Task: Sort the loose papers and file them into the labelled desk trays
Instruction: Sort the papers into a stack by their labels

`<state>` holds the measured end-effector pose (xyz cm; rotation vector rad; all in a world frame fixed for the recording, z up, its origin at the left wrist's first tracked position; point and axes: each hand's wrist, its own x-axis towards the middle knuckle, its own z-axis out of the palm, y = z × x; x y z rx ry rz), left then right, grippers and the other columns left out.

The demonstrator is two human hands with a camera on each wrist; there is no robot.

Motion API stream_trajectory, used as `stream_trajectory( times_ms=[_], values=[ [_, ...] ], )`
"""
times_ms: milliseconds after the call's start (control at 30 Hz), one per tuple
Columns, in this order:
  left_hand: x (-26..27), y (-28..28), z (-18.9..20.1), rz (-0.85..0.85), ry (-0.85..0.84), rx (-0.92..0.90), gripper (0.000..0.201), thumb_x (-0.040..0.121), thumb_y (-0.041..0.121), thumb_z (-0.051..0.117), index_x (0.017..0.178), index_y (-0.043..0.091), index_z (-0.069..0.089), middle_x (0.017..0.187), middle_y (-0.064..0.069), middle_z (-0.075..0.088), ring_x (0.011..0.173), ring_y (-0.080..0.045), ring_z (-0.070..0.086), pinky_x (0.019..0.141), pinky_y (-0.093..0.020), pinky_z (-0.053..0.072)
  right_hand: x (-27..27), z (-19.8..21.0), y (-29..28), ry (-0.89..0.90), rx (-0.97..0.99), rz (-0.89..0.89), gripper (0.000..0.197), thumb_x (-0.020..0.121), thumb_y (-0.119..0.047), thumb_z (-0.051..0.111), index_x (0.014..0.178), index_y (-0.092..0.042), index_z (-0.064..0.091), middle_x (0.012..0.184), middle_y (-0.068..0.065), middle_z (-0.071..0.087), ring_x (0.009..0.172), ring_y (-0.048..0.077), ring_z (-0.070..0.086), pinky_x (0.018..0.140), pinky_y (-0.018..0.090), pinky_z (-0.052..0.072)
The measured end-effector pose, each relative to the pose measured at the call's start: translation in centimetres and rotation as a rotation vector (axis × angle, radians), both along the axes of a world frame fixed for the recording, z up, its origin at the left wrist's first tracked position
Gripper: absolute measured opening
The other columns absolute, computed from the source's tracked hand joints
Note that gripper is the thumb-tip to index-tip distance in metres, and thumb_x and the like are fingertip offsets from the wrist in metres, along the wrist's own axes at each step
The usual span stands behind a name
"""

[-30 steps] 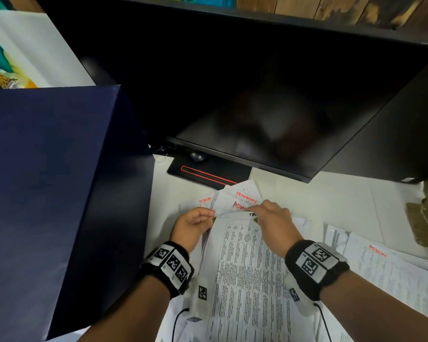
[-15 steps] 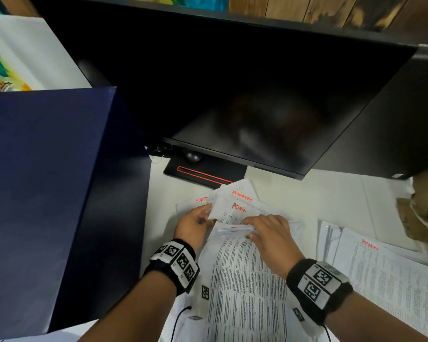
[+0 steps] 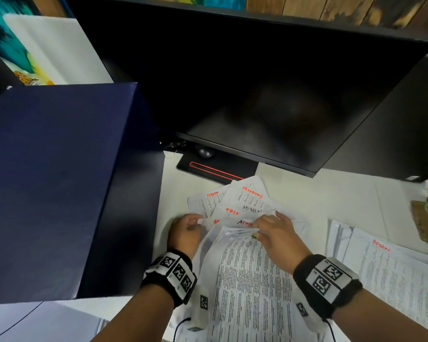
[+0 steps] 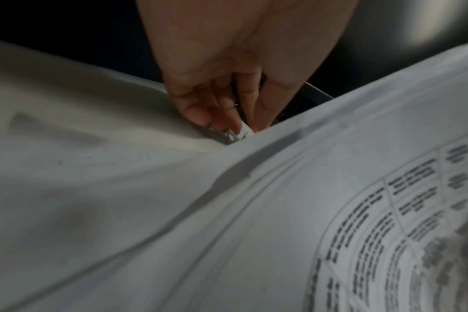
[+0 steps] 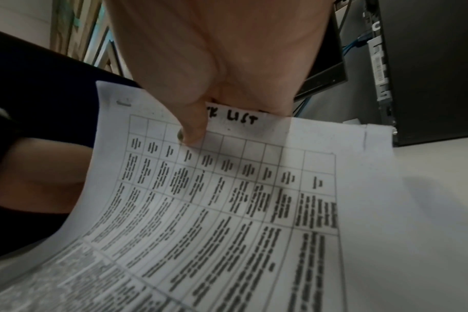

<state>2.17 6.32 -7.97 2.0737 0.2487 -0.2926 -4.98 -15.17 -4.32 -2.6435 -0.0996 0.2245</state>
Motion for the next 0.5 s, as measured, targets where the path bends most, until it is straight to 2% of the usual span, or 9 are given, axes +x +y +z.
stream_trajectory(
  times_ms=[100, 200, 267, 333, 400, 433, 500],
  values=[
    [0.0, 0.0, -0.5, 0.026, 0.067, 0.037, 0.023, 0.080, 0.005, 0.063, 0.100, 0.015, 0.067, 0.086, 0.002, 0.064, 0.088, -0.020, 0.064, 0.076, -0.019, 0.041, -0.9, -0.4, 0.2, -0.093, 0.016, 0.026, 0.018, 0.091, -0.016, 0.054, 0.104, -0.022, 0.065, 0.099, -0.011, 0.063, 0.099, 0.013, 0.057, 0.111, 0.039, 0.023],
    [-0.4, -0.3, -0.2, 0.048, 0.064, 0.007, 0.028, 0.079, 0.004, 0.067, 0.103, 0.018, 0.062, 0.083, 0.003, 0.059, 0.085, -0.020, 0.061, 0.081, -0.021, 0.044, -1.8, -0.8, 0.2, -0.141, 0.050, 0.039, 0.017, 0.089, -0.017, 0.055, 0.100, -0.027, 0.063, 0.095, -0.015, 0.062, 0.093, 0.009, 0.055, 0.109, 0.032, 0.020],
    [-0.6, -0.5, 0.5, 0.072, 0.077, -0.058, 0.023, 0.080, 0.001, 0.067, 0.095, 0.017, 0.060, 0.076, 0.004, 0.058, 0.079, -0.017, 0.057, 0.077, -0.021, 0.044, -2.3, -0.9, 0.2, -0.178, 0.049, 0.045, 0.019, 0.086, -0.017, 0.055, 0.098, -0.030, 0.062, 0.093, -0.017, 0.063, 0.090, 0.007, 0.056, 0.106, 0.030, 0.020],
    [-0.8, -0.8, 1.2, 0.063, 0.077, -0.158, 0.015, 0.081, -0.003, 0.066, 0.082, 0.011, 0.061, 0.071, 0.003, 0.060, 0.072, -0.015, 0.056, 0.064, -0.013, 0.045, -2.5, -0.9, 0.1, -0.214, 0.029, 0.038, 0.022, 0.084, -0.014, 0.058, 0.097, -0.031, 0.064, 0.091, -0.018, 0.064, 0.088, 0.005, 0.054, 0.101, 0.028, 0.023],
    [-0.9, -1.2, 1.9, 0.031, 0.077, -0.286, 0.018, 0.080, -0.010, 0.064, 0.075, 0.007, 0.063, 0.069, 0.000, 0.062, 0.063, -0.010, 0.058, 0.056, -0.006, 0.044, -2.3, -0.4, 0.0, -0.241, 0.020, 0.026, 0.022, 0.081, -0.011, 0.066, 0.094, -0.029, 0.066, 0.086, -0.016, 0.064, 0.084, 0.006, 0.053, 0.092, 0.023, 0.025],
    [-1.0, -1.4, 2.2, 0.013, 0.079, -0.348, 0.018, 0.080, -0.013, 0.062, 0.076, 0.005, 0.064, 0.069, -0.002, 0.064, 0.061, -0.007, 0.060, 0.057, -0.006, 0.046, -2.0, 0.0, -0.2, -0.254, 0.011, 0.021, 0.021, 0.080, -0.010, 0.068, 0.093, -0.027, 0.067, 0.084, -0.015, 0.065, 0.083, 0.009, 0.055, 0.089, 0.021, 0.025],
    [-1.1, -1.8, 2.8, -0.026, 0.096, -0.439, 0.017, 0.080, -0.015, 0.060, 0.079, 0.001, 0.067, 0.071, -0.003, 0.068, 0.062, -0.006, 0.065, 0.060, -0.010, 0.050, -1.3, 1.0, -0.8, -0.205, -0.012, 0.029, 0.018, 0.084, -0.012, 0.067, 0.097, -0.023, 0.070, 0.090, -0.011, 0.067, 0.090, 0.016, 0.060, 0.095, 0.024, 0.025]
  ],
)
